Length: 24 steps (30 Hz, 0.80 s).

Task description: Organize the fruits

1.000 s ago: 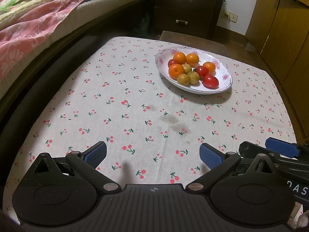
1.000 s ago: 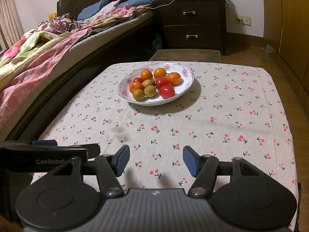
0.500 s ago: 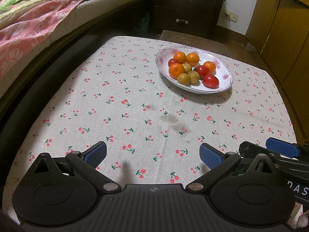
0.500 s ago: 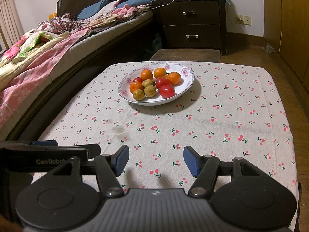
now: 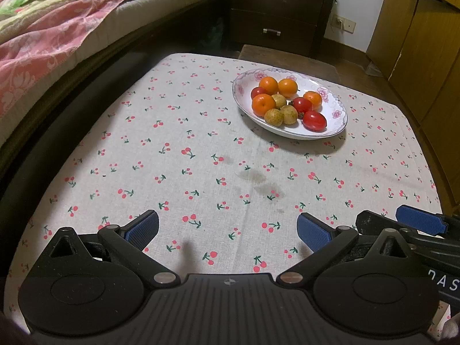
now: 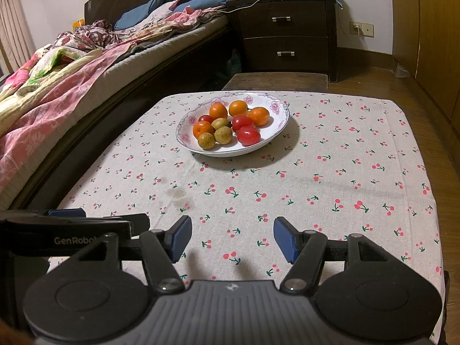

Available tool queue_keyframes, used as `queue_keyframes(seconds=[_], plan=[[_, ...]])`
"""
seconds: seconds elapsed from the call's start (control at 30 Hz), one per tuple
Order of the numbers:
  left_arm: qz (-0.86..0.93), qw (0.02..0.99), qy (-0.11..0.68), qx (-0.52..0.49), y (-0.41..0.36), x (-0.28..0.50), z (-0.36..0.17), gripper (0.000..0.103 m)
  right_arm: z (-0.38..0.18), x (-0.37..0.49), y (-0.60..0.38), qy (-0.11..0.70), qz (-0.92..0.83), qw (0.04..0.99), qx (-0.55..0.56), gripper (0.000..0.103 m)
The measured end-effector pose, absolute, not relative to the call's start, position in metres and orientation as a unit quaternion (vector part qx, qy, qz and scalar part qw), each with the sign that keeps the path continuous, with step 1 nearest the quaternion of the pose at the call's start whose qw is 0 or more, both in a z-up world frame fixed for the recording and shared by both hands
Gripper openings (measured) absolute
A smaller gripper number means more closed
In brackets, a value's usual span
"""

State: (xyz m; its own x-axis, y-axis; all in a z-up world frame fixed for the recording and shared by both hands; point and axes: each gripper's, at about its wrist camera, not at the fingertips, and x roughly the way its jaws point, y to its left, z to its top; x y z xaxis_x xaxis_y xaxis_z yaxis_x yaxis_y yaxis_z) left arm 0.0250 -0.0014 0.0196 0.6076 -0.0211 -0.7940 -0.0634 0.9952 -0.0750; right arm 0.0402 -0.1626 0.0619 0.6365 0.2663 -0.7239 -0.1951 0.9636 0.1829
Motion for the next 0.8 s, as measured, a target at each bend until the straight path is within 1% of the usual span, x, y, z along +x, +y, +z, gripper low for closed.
queue_keyframes(seconds=[0.5,0.8], plan=[[0.014,0.895,0.442,-0.049,-0.0017,0.0249,0.0213,0.103,0.0627,0.0397,-0.1626,0.405,0.128,0.904,0.045,0.065],[0.023,0.903,0.429,-0.030,-0.0058,0.0239,0.0294,0.103,0.0666,0.0383,-0.1639,0.399,0.129,0.906,0.051,0.065]])
